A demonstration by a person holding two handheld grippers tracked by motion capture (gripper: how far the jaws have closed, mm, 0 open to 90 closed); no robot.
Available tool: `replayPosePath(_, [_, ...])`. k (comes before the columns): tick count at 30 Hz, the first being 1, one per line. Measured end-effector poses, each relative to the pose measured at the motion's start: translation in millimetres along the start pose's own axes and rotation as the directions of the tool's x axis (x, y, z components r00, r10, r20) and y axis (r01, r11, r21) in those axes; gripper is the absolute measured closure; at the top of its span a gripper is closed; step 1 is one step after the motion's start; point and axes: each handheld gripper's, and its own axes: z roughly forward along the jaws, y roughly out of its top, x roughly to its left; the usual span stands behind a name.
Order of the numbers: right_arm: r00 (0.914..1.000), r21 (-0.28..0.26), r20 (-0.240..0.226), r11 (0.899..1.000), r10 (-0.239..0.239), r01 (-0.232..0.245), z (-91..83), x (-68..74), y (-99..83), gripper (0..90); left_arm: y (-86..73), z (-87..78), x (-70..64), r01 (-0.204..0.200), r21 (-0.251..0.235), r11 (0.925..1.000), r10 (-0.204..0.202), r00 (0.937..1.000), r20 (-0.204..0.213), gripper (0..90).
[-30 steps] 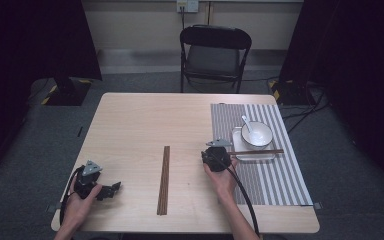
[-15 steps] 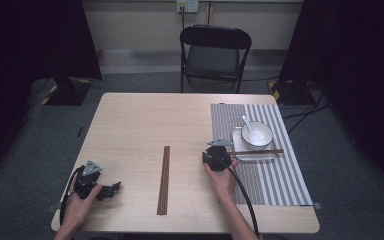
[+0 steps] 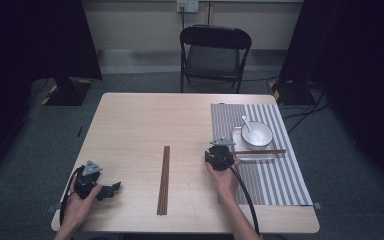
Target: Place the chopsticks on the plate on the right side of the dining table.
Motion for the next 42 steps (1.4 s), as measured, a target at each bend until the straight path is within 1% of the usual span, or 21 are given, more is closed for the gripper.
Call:
replayPosePath(8, [0.9991, -0.006, -0.038, 1.0, -0.019, 0.019, -2.7, 7.8, -0.8, 67.8, 0.0, 0.0, 0.0, 0.0, 0.0, 1.0, 0.0, 1.0, 0.0, 0.1])
replayPosePath(16, [0.9997, 0.017, -0.023, 1.0, -0.009, 0.01, -1.5, 1.4, -2.5, 67.7, 0.0, 0.0, 0.0, 0.0, 0.0, 1.0, 0.0, 1.0, 0.0, 0.1])
replayPosePath(19, [0.9998, 0.008, -0.019, 1.0, -0.005, 0.005, -2.5, -0.2, -2.3, 67.7, 0.0, 0.0, 0.0, 0.0, 0.0, 1.0, 0.0, 1.0, 0.0, 0.1])
replayPosePath(25, [0.9995, 0.01, -0.03, 1.0, -0.003, 0.004, -3.2, 0.6, -2.4, 67.2, 0.0, 0.0, 0.0, 0.0, 0.0, 1.0, 0.0, 1.0, 0.0, 0.1])
replayPosePath(28, [0.9991, -0.005, -0.041, 1.0, -0.014, 0.014, -9.7, 2.5, -0.7, 66.9, 0.0, 0.0, 0.0, 0.0, 0.0, 1.0, 0.0, 1.0, 0.0, 0.1])
replayPosePath(29, [0.9988, -0.019, -0.045, 1.0, -0.019, 0.018, -14.6, 1.9, 0.8, 66.9, 0.0, 0.0, 0.0, 0.0, 0.0, 1.0, 0.0, 1.0, 0.0, 0.1])
replayPosePath(31, [0.9994, -0.04, -0.029, 0.999, -0.02, 0.019, -23.2, -2.0, 3.1, 66.9, 0.0, 0.0, 0.0, 0.0, -0.001, 1.0, 0.0, 1.0, 0.001, 0.1])
replayPosePath(32, [0.9995, -0.052, -0.023, 0.998, -0.023, 0.022, -29.3, -7.5, 4.6, 66.9, 0.0, 0.0, 0.0, 0.0, 0.0, 1.0, 0.0, 1.0, 0.0, 0.1])
replayPosePath(34, [1.0, -0.066, -0.002, 0.998, -0.009, 0.008, -38.5, -18.0, 5.2, 66.9, 0.0, 0.0, 0.0, 0.0, 0.0, 1.0, 0.0, 1.0, 0.0, 0.1])
replayPosePath(35, [0.9999, -0.068, 0.014, 0.998, -0.005, 0.006, -44.0, -26.5, 4.6, 67.2, 0.0, 0.0, 0.0, 0.001, 0.0, 1.0, -0.001, 1.0, 0.0, 0.1])
replayPosePath(38, [0.9989, -0.064, 0.047, 0.998, 0.009, -0.006, -54.5, -46.0, 0.3, 68.4, 0.0, 0.0, 0.0, 0.0, 0.0, 1.0, 0.0, 1.0, 0.0, 0.1])
replayPosePath(40, [0.9968, -0.053, 0.078, 0.998, 0.019, -0.015, -61.0, -61.2, -6.9, 69.3, 0.0, 0.0, 0.0, 0.0, 0.0, 1.0, 0.0, 1.0, 0.0, 0.1])
replayPosePath(42, [0.995, -0.047, 0.093, 0.998, 0.037, -0.033, -65.0, -72.7, -13.8, 69.6, 0.0, 0.1, 0.0, 0.0, -0.001, 1.0, 0.0, 1.0, 0.0, 0.1])
